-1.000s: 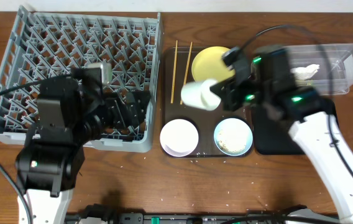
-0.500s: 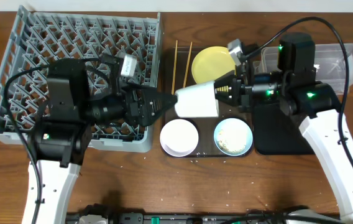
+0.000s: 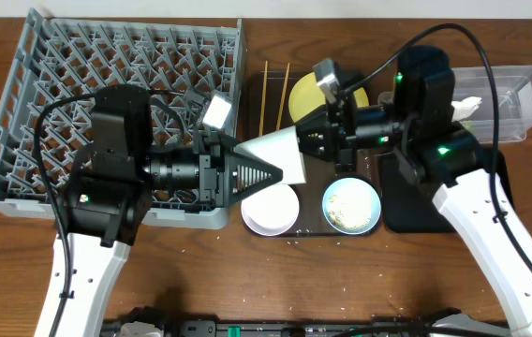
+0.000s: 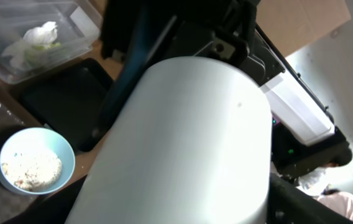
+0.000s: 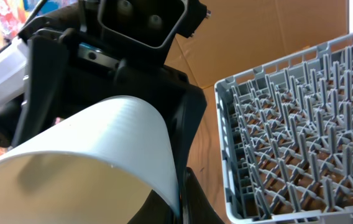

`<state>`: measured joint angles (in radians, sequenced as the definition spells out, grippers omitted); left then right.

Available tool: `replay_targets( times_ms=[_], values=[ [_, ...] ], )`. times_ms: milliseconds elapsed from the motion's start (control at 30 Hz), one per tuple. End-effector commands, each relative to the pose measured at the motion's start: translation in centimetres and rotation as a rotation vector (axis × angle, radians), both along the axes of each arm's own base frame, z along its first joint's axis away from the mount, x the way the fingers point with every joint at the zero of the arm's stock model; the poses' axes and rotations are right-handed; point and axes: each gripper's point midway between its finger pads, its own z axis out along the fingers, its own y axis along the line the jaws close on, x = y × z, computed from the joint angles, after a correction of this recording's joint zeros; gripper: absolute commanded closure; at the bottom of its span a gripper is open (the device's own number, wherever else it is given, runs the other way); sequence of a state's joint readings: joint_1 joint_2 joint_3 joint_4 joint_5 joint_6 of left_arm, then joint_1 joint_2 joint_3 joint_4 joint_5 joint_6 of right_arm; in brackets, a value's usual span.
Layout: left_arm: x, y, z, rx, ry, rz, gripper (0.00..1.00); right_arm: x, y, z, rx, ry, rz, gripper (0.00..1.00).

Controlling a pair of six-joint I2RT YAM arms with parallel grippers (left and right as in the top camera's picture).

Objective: Sort waste into correct bins and load items into the dishwasher
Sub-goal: 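Pass the white cup from the right gripper to the left gripper, then lower the cup into the grey dish rack and open the left gripper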

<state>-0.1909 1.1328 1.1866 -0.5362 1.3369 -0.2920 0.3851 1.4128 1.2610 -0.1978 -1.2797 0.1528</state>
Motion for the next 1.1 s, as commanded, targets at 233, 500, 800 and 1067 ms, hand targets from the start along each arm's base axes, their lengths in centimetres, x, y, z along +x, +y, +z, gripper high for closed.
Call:
replay_targets(
  times_ms=[233, 500, 800, 1067],
  values=[
    [0.2, -0.1, 0.8, -0.008, -0.045, -0.002, 0.38, 0.0, 0.8, -0.2, -0.023, 0.035, -0.022, 0.99],
    [3.1, 0.9, -1.3, 0.111, -0.039, 0.180, 0.43, 1.3, 0.6, -0.8, -0.051, 0.036, -0.100, 0.55],
    [6.1, 14.2, -9.7, 0.678, 0.144, 0.868, 0.43, 8.3, -6.2, -6.0, -0.281, 0.154, -0.555, 0.27],
    [2.3, 27.0, -12.5, 0.953, 0.450, 1.416, 0.43, 7.2, -6.9, -9.2, -0.424, 0.220, -0.586, 0.27]
  ],
)
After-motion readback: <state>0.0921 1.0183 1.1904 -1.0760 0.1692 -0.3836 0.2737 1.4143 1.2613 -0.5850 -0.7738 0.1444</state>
